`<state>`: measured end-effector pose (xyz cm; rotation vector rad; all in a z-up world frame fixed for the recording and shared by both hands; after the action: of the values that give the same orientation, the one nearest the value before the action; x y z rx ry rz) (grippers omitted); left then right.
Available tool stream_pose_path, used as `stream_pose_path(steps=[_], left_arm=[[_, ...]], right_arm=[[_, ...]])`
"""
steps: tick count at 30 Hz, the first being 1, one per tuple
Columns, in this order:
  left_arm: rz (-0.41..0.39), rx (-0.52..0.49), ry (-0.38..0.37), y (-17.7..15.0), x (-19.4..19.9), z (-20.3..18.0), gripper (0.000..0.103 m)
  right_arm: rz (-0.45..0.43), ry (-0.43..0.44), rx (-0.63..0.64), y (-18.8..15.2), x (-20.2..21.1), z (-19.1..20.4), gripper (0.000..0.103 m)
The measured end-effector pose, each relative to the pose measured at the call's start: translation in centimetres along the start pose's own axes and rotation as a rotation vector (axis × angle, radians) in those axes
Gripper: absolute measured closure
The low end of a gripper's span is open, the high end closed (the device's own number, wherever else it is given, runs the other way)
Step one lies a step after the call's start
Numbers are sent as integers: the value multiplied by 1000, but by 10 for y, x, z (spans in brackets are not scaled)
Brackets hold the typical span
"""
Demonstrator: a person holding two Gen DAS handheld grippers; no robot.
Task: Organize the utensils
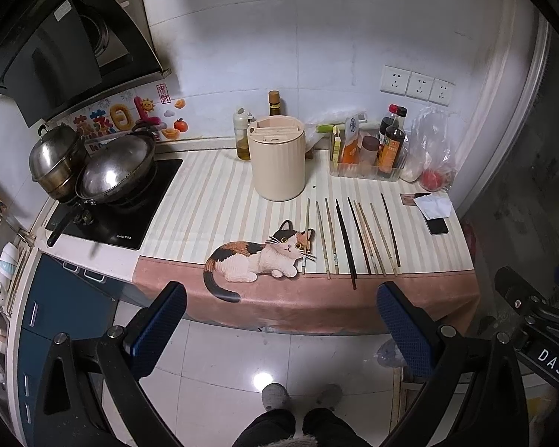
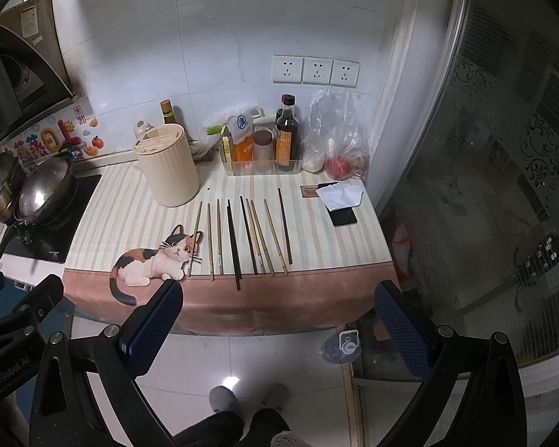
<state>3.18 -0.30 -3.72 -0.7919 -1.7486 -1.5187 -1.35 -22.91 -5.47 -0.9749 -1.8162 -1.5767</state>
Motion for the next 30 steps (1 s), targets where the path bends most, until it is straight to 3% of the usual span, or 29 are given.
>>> stream_pose_path(steps=[24,30], left_arm=[[-5,4,-3,2,0,-2,0],[-7,6,-4,2,1,-2,0]], right_arm=[[-7,-1,1,3,2,-3,0],[-15,-2,2,19,14,-2,0]])
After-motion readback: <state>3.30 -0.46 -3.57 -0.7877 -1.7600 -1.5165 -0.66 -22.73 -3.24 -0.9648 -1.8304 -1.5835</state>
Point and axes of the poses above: each gripper's, at about its wrist camera, not at the fingertips, and x roughly against the way its jaws point, z to its left, y to its top, the point moved 5 cm from there along -x, roughly the way its jaws point, and after that the axes turned 12 degrees about x, right-handed, at the moved point
